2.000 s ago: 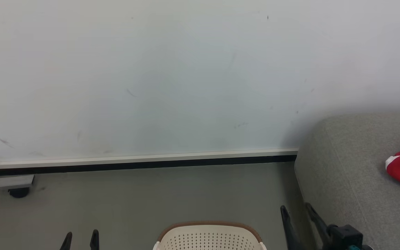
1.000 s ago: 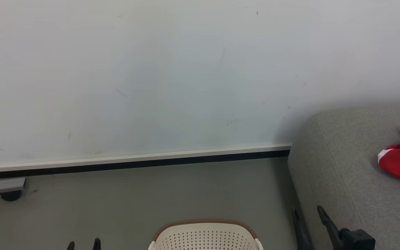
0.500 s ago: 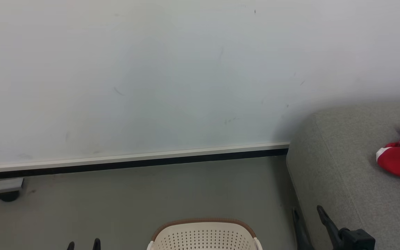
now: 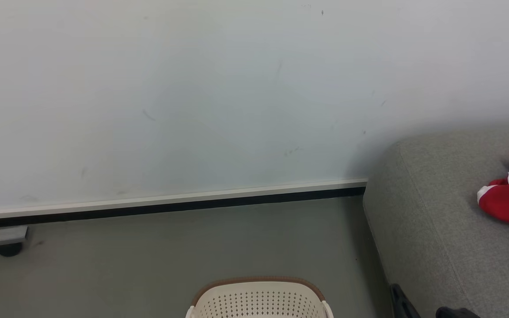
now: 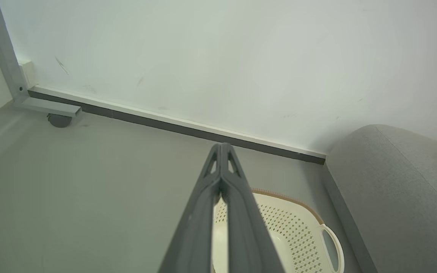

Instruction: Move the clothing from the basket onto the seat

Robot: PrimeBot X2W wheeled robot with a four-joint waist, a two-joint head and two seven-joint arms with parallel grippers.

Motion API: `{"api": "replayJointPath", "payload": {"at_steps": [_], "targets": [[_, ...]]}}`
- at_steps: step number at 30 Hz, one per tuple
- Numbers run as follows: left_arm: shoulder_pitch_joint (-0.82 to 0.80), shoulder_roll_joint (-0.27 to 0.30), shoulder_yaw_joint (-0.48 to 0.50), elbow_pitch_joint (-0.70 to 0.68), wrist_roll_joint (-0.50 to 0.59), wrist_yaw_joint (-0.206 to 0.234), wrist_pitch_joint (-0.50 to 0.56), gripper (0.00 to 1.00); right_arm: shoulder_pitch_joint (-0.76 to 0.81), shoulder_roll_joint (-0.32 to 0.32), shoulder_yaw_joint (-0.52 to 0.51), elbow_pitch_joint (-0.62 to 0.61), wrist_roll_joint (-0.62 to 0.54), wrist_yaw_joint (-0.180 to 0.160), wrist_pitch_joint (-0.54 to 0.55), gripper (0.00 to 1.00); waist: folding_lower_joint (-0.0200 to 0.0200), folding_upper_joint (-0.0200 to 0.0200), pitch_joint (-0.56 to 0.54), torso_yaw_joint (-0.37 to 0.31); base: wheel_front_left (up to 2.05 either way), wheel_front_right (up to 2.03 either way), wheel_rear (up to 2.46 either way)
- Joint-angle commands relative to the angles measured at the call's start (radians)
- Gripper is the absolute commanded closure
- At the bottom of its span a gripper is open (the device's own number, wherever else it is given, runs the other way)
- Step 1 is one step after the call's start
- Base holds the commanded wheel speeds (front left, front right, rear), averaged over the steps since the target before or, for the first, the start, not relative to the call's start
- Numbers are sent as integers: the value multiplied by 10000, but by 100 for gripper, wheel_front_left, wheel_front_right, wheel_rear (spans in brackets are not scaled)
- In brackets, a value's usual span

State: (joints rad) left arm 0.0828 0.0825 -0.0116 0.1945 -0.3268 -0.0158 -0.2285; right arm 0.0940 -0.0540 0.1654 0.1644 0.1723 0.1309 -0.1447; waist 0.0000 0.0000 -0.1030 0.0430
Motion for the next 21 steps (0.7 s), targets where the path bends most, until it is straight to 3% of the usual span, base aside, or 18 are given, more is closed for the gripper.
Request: {"api": "replayJointPath", "payload": {"at_steps": [1, 21], "targets": [[-231, 17, 115, -72, -529, -60, 129, 100, -220, -53, -70, -139, 652, 0, 45, 100, 0, 0, 18, -7, 0, 0, 0], [-755, -64, 441, 139, -3599, -336, 1048, 100, -662, -242, -429, 36, 4326, -1, 343, 100, 0, 0, 181, -75, 0, 0, 0]]}}
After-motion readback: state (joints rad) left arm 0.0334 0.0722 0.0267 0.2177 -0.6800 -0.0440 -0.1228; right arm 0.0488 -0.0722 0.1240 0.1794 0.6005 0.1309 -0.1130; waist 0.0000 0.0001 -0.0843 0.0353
